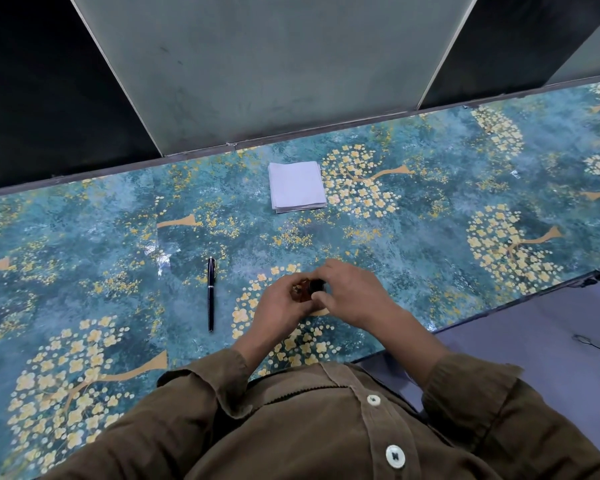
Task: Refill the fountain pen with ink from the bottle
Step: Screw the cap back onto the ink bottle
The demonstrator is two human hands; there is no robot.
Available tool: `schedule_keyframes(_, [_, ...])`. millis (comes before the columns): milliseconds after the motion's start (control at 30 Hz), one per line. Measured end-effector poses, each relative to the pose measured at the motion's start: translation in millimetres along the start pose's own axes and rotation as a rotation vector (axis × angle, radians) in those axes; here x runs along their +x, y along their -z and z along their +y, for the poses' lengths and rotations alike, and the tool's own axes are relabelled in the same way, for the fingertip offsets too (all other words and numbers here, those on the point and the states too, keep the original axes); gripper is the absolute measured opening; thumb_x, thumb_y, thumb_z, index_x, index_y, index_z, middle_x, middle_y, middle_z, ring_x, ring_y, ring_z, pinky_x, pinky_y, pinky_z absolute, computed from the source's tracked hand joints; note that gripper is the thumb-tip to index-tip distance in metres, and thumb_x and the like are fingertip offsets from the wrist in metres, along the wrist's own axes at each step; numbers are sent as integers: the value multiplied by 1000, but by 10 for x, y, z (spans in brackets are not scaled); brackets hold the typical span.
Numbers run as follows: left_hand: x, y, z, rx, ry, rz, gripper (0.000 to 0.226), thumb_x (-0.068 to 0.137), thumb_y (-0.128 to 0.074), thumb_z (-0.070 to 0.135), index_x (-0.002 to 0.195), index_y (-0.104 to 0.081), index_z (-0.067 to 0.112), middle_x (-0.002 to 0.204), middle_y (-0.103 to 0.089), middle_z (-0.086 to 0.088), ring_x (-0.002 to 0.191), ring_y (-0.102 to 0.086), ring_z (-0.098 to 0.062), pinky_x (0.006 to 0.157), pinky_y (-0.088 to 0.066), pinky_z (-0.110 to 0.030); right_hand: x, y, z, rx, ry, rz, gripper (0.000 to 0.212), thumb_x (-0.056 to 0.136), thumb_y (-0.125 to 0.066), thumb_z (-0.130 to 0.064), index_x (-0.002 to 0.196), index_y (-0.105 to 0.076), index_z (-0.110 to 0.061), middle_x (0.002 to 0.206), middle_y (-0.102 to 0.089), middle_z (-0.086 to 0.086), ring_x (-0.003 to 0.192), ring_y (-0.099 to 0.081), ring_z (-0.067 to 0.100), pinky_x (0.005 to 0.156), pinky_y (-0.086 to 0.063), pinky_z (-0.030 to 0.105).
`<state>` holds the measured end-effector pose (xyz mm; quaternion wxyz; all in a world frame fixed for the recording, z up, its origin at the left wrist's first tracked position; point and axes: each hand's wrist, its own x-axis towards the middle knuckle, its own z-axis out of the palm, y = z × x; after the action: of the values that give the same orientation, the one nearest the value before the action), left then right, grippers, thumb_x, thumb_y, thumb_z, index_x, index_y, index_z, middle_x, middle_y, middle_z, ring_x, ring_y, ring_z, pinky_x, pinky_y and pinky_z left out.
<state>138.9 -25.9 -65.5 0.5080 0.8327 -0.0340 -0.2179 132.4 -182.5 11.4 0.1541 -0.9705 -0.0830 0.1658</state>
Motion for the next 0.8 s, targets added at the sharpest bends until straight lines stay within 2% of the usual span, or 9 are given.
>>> schedule_keyframes(100, [2,1,-5,-19,19,-15,47,65,-79,43,111,-69,40,107,-72,12,92,-70,-9,79,-62,-36,20,-8,-3,-75,-49,56,38,89,-59,-60,99,-60,-24,95,-67,-2,90,-65,23,68,-43,32])
schedule_keyframes(167, [4,1,-15,-18,18,-24,46,68,-77,36,113,-69,38,110,-71,8,94,-70,-12,78,-62,-36,24,-13,7,-77,-55,67,48,83,-58,-70,96,-58,-23,91,-67,-2,86,-65,23,67,-45,33])
schedule_keyframes(233, [-1,4,-16,-15,19,-15,49,69,-80,33,116,-68,35,111,-71,5,94,-70,-14,79,-62,-36,7,9,2,-31,-33,38,48,84,-62,-64,113,-59,-25,104,-65,-2,95,-64,23,75,-48,36])
schedule_keyframes(333, [-7,9,-16,0,5,-9,52,66,-83,48,115,-67,38,107,-72,12,93,-69,-10,84,-59,-36,-13,34,-7,-27,32,-38,43,93,-62,-36,134,-51,-29,119,-56,-3,106,-61,25,79,-45,35])
schedule_keyframes(400, [-17,11,2,3,1,-15,51,64,-81,53,111,-67,41,105,-71,14,92,-69,-9,84,-59,-38,-11,30,-10,-59,25,-45,38,96,-57,-30,133,-53,-28,116,-56,-1,103,-60,27,76,-42,34])
schedule_keyframes(500, [-28,6,18,-25,21,-7,51,62,-80,53,110,-68,42,103,-72,13,89,-70,-8,82,-60,-40,16,35,-4,-90,-26,-12,28,93,-60,-42,113,-60,-23,104,-66,1,98,-64,27,73,-43,35])
schedule_keyframes(600, [-38,4,15,-46,32,-8,55,58,-79,54,111,-68,41,103,-72,11,86,-72,-9,79,-62,-41,38,46,4,-122,-41,0,42,85,-63,-60,101,-58,-21,96,-66,1,91,-64,26,67,-40,33])
schedule_keyframes(667, [-30,7,11,-41,27,-10,53,59,-80,54,110,-67,43,105,-72,10,87,-72,-9,79,-62,-41,39,50,11,-95,-23,-9,49,83,-65,-61,114,-58,-23,106,-64,-1,95,-63,24,72,-44,35])
schedule_keyframes(800, [-47,14,44,-40,21,-5,47,67,-86,44,109,-66,45,104,-71,13,89,-71,-7,83,-60,-39,40,34,23,-60,45,-83,43,92,-62,-35,134,-52,-29,119,-57,0,106,-60,28,81,-47,37])
